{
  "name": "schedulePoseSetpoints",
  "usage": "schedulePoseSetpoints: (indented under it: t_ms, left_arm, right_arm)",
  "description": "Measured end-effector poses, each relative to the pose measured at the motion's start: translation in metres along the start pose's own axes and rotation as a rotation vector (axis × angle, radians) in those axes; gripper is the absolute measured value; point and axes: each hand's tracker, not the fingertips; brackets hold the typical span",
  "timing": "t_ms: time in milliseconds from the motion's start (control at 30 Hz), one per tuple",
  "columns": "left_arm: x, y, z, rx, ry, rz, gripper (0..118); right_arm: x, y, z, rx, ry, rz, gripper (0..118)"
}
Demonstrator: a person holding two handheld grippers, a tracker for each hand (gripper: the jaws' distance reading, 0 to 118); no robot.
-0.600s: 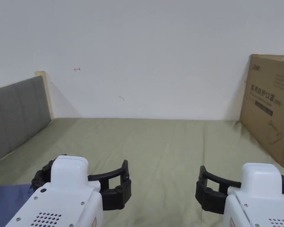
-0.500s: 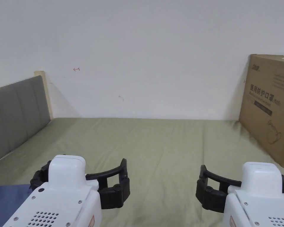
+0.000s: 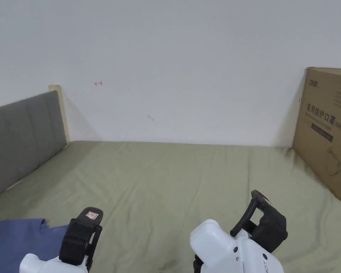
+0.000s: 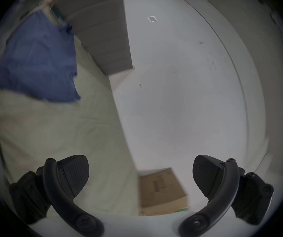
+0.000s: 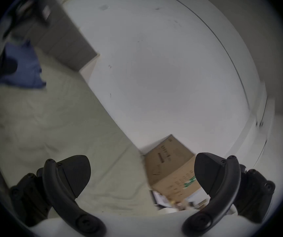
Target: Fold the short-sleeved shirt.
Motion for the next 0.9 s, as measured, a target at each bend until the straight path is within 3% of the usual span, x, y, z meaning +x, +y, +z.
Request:
schedulePoseSetpoints:
  t_ms: [67,167,233,300,333,400,500,567,767,833,867,900]
  left_arm:
    - [0.024,0.009,-0.004,0.011,-0.009,-0.355,118]
    - [0.095,-0.01,0.004,0.063,-0.029,-0.929,118]
    - [0.118,-0.028,0.009,0.065,-0.095,-1.236,118]
    - [0.12,-0.043,0.014,0.05,-0.123,-1.436,118]
    - [0.119,-0.048,0.015,0.032,-0.135,-1.469,118]
    - [0.114,-0.054,0.014,0.016,-0.122,-1.416,118]
    - [0.108,-0.053,0.014,-0.03,-0.082,-1.36,118]
    - [0.105,-0.048,0.014,-0.007,-0.093,-1.338,118]
    - [0.114,-0.034,0.017,0.009,-0.131,-1.227,118]
    - [0.113,-0.031,0.016,-0.001,-0.129,-1.22,111]
    - [0.112,-0.031,0.017,-0.018,-0.13,-1.219,98]
    - [0.111,-0.032,0.017,-0.026,-0.127,-1.223,64]
  right_arm:
    - [0.019,0.002,0.0,-0.008,0.026,-0.206,118]
    - [0.046,-0.008,-0.006,-0.034,-0.014,-0.462,118]
    - [0.062,-0.024,-0.01,-0.059,0.0,-0.696,118]
    - [0.074,-0.046,-0.014,-0.105,0.048,-0.963,118]
    - [0.076,-0.056,-0.015,-0.144,0.052,-1.052,118]
    - [0.071,-0.069,-0.018,-0.193,0.005,-1.055,118]
    - [0.067,-0.071,-0.017,-0.206,-0.026,-0.887,118]
    - [0.066,-0.063,-0.012,-0.147,-0.044,-0.824,118]
    - [0.075,-0.046,-0.003,-0.057,-0.057,-0.805,118]
    - [0.071,-0.041,-0.001,-0.042,-0.069,-0.767,105]
    - [0.069,-0.041,0.001,-0.029,-0.073,-0.749,88]
    - [0.068,-0.04,0.002,-0.026,-0.072,-0.744,52]
